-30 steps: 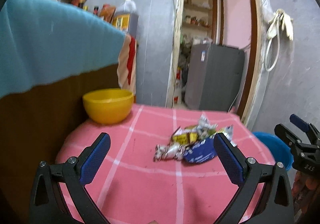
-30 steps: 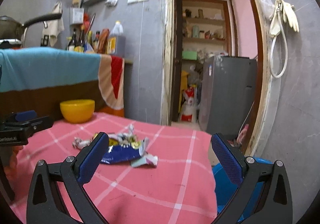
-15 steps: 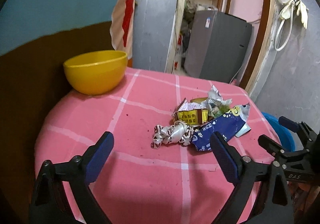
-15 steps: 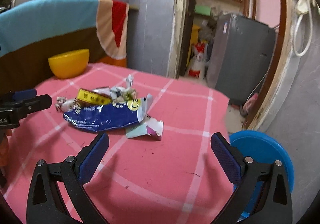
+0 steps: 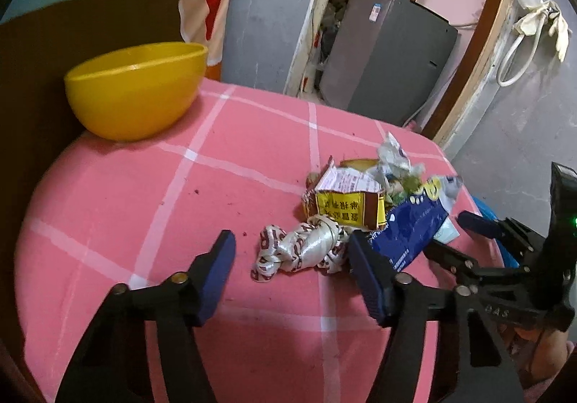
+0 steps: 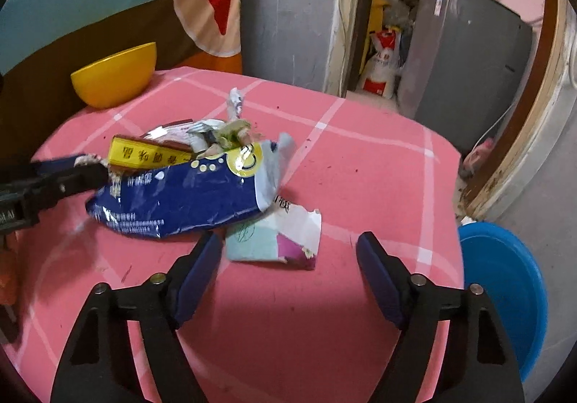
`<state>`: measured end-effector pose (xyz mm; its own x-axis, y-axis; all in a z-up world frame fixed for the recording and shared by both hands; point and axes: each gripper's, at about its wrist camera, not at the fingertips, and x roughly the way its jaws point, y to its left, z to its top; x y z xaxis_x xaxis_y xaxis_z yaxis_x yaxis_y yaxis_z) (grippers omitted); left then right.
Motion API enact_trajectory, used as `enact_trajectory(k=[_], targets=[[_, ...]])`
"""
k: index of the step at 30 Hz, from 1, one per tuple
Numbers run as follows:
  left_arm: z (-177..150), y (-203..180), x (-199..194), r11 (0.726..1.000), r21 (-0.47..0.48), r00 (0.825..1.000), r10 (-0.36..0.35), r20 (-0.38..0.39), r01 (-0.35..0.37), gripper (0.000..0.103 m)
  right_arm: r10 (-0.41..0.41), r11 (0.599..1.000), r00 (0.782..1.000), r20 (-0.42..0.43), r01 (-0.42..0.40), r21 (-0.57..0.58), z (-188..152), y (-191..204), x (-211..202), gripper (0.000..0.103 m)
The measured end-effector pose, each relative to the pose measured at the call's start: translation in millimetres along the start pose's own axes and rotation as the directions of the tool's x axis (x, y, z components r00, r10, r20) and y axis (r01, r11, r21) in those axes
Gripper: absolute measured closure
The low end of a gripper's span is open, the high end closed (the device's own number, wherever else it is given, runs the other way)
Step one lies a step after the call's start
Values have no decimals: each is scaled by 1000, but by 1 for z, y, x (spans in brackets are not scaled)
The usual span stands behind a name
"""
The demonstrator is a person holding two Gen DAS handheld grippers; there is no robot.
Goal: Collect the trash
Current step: 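Move the left tool to the white twisted wrapper and close on it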
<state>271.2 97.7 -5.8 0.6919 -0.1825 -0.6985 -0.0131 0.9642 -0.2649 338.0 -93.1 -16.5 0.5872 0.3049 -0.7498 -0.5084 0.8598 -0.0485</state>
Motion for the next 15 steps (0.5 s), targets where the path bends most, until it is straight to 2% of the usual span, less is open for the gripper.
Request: enact_trajectory(k=[6, 15], targets=[[-5, -6, -2, 1000, 11, 1000, -18, -9, 18, 67, 22, 999, 1000, -7, -22, -26, 3, 1, 1, 45], [-7, -1, -10, 998, -45, 999, -47, -22, 46, 79, 47, 999, 999, 21, -47, -19, -6, -1, -6, 68]])
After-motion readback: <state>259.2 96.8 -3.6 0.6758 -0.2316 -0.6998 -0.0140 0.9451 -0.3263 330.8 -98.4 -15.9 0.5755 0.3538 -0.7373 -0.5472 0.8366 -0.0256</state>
